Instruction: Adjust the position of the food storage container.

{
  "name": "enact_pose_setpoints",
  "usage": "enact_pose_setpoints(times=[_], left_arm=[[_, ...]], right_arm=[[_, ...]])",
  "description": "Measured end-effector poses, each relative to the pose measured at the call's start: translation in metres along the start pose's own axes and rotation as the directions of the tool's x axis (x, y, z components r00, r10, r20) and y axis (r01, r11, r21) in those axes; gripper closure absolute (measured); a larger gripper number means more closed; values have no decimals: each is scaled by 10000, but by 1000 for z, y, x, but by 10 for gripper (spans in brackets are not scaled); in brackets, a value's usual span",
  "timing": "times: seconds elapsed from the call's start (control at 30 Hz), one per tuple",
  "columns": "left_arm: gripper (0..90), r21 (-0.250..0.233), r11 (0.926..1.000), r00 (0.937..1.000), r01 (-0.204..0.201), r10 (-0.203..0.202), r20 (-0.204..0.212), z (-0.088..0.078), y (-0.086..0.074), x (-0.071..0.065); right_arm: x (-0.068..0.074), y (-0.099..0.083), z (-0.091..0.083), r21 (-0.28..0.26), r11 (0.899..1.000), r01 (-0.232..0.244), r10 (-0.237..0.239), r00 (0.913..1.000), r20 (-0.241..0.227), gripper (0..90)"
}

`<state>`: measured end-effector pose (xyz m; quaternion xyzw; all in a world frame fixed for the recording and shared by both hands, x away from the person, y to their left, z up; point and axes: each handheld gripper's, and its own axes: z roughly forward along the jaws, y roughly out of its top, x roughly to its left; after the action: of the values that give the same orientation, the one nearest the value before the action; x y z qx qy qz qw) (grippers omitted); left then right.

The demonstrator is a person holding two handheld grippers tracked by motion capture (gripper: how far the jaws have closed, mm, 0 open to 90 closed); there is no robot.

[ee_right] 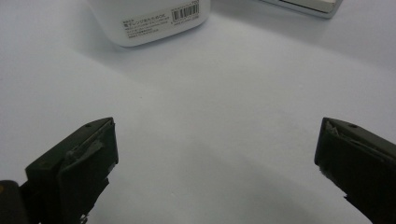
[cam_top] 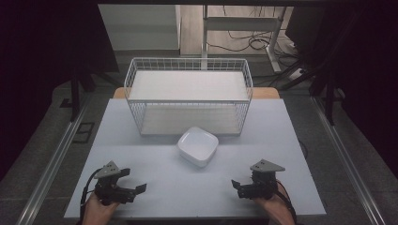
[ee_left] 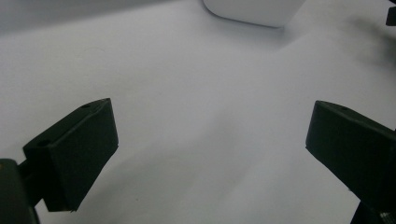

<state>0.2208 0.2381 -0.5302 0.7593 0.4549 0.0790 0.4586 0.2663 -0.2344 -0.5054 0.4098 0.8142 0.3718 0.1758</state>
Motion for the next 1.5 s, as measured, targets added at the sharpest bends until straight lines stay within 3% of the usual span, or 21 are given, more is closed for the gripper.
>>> enact_pose_setpoints(times=[0.03, 0.2, 0.3, 0.4, 0.57, 0.63, 0.7, 0.93, 1.07, 1.17, 1.27, 1.33, 1.37, 1.4, 1.5], left_arm=[[18, -60, 9999, 9997, 107, -106, 207, 0, 1, 1], [42, -31, 9998, 9990, 181, -180, 417, 1, 5, 1], [66, 184, 9998, 9989, -113, 104, 463, 7, 11, -1], [95, 142, 9995, 9985, -272, 265, 477, 9, 15, -2], [162, -69, 9992, 9976, -384, 387, 574, 13, 27, -1], [186, -49, 9988, 9970, -486, 488, 594, 17, 32, 0], [195, -58, 9978, 9967, -663, 665, 475, 21, 39, 3], [202, -388, 9943, 9915, -989, 1017, 807, 37, 61, 13], [317, -250, 9923, 9905, -1212, 1226, 621, 52, 77, 15], [366, -208, 9927, 9910, -1186, 1196, 608, 60, 83, 16], [484, -141, 9941, 9924, -1080, 1086, 572, 71, 91, 19], [513, -144, 9948, 9925, -1007, 1015, 679, 78, 96, 21], [575, -140, 9949, 9922, -995, 1003, 742, 84, 101, 22], [603, -140, 9949, 9922, -995, 1003, 742, 84, 101, 22], [677, -104, 9956, 9919, -929, 935, 862, 98, 108, 26]], right_arm=[[0, 2, -1, -130, 9998, -127, 127, 9999, -30, 0], [2, 4, -2, -156, 9998, -114, 112, 9998, -164, 0], [4, 8, 0, 73, 10000, -19, 22, 9992, -409, 0], [6, 11, 1, 37, 10000, -70, 71, 9994, -348, 5], [6, 22, 1, -467, 9989, -44, 34, 9998, -217, 93], [4, 27, 2, -631, 9980, -91, 66, 9992, -390, 157], [3, 31, 3, -622, 9980, -137, 106, 9987, -494, 177], [5, 43, 13, -370, 9992, -138, 113, 9977, -671, 243], [7, 52, 23, -367, 9993, -82, 53, 9968, -804, 350], [8, 56, 27, -403, 9992, -88, 53, 9963, -854, 387], [8, 63, 32, -409, 9990, -180, 147, 9967, -798, 444], [6, 67, 37, -371, 9986, -376, 340, 9950, -938, 470], [7, 71, 43, -339, 9988, -365, 326, 9936, -1081, 525], [7, 71, 43, -339, 9988, -365, 326, 9936, -1081, 525], [9, 76, 53, -304, 9995, -69, 34, 9935, -1137, 620]])
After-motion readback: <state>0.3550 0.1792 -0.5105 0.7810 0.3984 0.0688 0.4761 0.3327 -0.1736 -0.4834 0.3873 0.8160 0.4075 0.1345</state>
